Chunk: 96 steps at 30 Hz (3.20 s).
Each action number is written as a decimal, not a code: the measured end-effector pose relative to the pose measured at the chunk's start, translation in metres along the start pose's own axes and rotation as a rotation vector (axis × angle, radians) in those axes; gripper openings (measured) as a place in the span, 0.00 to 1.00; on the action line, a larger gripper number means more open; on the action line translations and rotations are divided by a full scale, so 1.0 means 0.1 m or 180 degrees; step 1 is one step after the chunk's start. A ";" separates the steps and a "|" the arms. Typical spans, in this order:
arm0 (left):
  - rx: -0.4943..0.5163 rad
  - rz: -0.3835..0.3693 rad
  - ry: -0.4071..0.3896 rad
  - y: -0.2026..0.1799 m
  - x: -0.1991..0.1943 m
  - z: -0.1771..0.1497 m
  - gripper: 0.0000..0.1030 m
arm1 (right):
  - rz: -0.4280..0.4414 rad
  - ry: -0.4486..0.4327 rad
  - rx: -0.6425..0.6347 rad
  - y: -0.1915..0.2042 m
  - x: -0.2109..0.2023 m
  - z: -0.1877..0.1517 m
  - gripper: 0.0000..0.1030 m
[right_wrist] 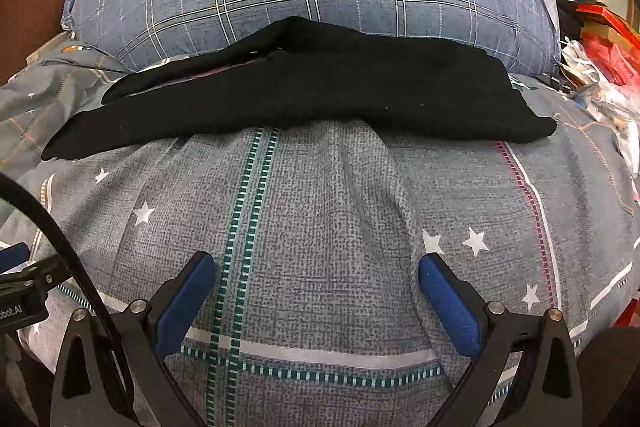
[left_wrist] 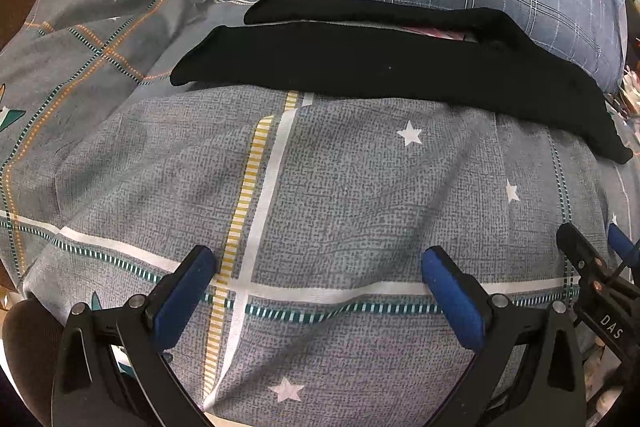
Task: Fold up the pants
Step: 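Move both grippers toward the black pants lying on the sheet, then grasp the pants legs' hem ends with the left and right grippers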
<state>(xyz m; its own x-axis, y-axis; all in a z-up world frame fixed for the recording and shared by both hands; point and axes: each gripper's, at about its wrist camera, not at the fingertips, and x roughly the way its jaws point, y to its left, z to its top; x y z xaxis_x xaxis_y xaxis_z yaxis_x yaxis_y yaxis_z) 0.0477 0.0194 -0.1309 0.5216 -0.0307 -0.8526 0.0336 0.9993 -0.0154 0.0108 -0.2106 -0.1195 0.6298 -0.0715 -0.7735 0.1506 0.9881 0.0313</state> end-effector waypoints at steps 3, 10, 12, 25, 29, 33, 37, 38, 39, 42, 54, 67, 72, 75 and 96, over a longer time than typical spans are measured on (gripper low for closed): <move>-0.0007 0.0002 -0.0005 0.00 0.00 0.00 1.00 | 0.0037 0.0010 0.0019 -0.01 0.00 0.00 1.00; 0.0014 -0.0010 -0.0045 0.02 -0.01 -0.04 1.00 | 0.0074 -0.0043 0.0034 -0.02 0.00 -0.03 1.00; 0.0027 -0.0014 -0.0070 0.02 -0.02 -0.06 1.00 | 0.0073 -0.0072 0.0015 -0.02 -0.01 -0.05 1.00; -0.0044 -0.0069 -0.0036 0.04 -0.23 -0.09 0.89 | 0.0025 -0.0072 -0.0134 0.03 -0.05 -0.09 1.00; -0.0088 -0.0160 -0.0267 0.10 -0.48 0.00 0.88 | 0.0059 0.0071 -0.0127 0.01 -0.04 -0.04 1.00; -0.0159 -0.0265 -0.0394 0.17 -0.67 0.17 0.88 | 0.0055 0.0128 -0.0137 -0.05 -0.09 0.03 0.91; -0.0182 -0.0314 -0.0385 0.27 -0.71 0.36 0.88 | 0.0091 -0.0077 -0.0161 -0.18 -0.26 0.22 0.90; -0.0193 -0.0335 -0.0360 0.31 -0.70 0.42 0.88 | 0.0129 -0.0105 -0.0149 -0.22 -0.29 0.29 0.90; -0.0218 -0.0373 -0.0327 0.37 -0.70 0.49 0.88 | 0.0162 -0.0113 -0.0138 -0.27 -0.30 0.34 0.90; -0.0325 -0.0483 -0.0267 0.59 -0.68 0.70 0.88 | 0.0227 -0.0123 -0.0115 -0.45 -0.31 0.57 0.90; -0.0347 -0.0636 0.0025 1.03 -0.10 1.79 0.71 | 0.0505 -0.0007 -0.0231 -1.08 0.02 1.40 0.89; -0.0220 -0.0730 0.0454 0.80 1.31 2.85 0.63 | 0.0899 0.0539 -0.0269 -1.34 1.34 2.79 0.86; -0.0141 -0.0806 0.0597 0.74 1.73 3.05 0.63 | 0.0803 0.0755 -0.0515 -1.15 1.91 2.99 0.85; -0.0032 -0.0840 0.0525 0.69 1.82 3.12 0.74 | 0.0844 0.0829 -0.0588 -1.10 2.14 2.99 0.85; 0.0476 -0.0518 -0.0302 0.40 0.82 2.99 0.11 | 0.1026 0.0413 -0.0258 -1.06 1.37 2.81 0.06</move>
<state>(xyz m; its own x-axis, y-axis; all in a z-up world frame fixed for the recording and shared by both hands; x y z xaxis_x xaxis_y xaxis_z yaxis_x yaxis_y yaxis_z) 0.3463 0.0504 -0.0450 0.5765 -0.1999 -0.7923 0.2459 0.9671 -0.0651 0.2956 -0.3638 -0.0509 0.5321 0.2586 -0.8062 -0.1044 0.9650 0.2407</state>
